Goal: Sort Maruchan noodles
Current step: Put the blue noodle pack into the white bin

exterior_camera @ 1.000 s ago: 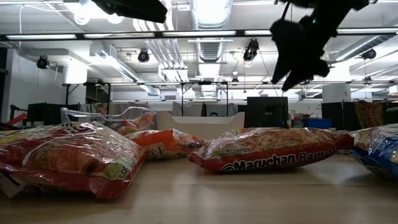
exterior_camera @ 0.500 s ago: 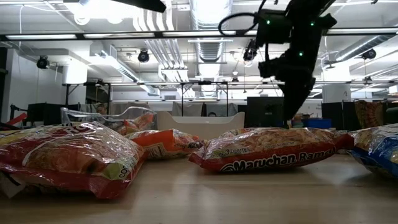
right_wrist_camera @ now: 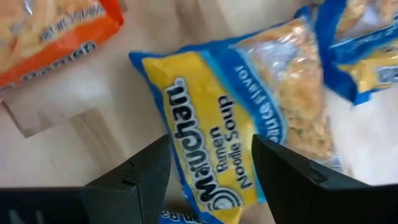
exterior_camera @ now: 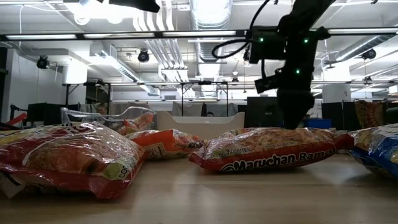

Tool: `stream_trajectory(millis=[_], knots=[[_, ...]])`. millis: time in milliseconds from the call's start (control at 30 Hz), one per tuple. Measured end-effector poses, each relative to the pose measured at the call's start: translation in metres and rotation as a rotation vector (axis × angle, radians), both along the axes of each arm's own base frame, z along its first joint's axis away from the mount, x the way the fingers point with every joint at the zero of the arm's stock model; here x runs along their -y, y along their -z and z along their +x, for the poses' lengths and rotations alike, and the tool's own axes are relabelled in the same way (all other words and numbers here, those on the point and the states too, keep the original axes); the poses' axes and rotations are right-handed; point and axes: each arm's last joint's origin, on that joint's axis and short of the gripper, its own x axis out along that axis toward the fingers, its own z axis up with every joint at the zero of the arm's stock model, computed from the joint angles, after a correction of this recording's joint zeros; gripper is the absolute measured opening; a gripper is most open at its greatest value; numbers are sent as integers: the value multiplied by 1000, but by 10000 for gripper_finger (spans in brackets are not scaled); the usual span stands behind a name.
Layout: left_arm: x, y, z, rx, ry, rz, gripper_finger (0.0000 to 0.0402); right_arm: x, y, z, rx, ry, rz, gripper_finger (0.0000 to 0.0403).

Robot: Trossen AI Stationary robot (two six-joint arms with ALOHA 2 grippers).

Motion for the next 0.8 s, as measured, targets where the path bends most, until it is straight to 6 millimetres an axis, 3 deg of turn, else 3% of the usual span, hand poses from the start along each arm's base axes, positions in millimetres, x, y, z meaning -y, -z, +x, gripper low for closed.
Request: stream_trajectory(millis=[167, 533, 633, 800], knots=[[-1, 2, -1, -9, -10, 7, 207, -3, 9, 1, -34, 12, 84, 210], [-1, 2, -1, -4, -12, -1, 207, 1, 37, 7, -132, 48, 77, 202], [-1, 2, -1, 0, -14, -7, 207, 1, 38, 7, -124, 67, 84, 169], [-1, 2, -1, 0, -14, -7, 207, 1, 31, 7, -87, 76, 85, 76]])
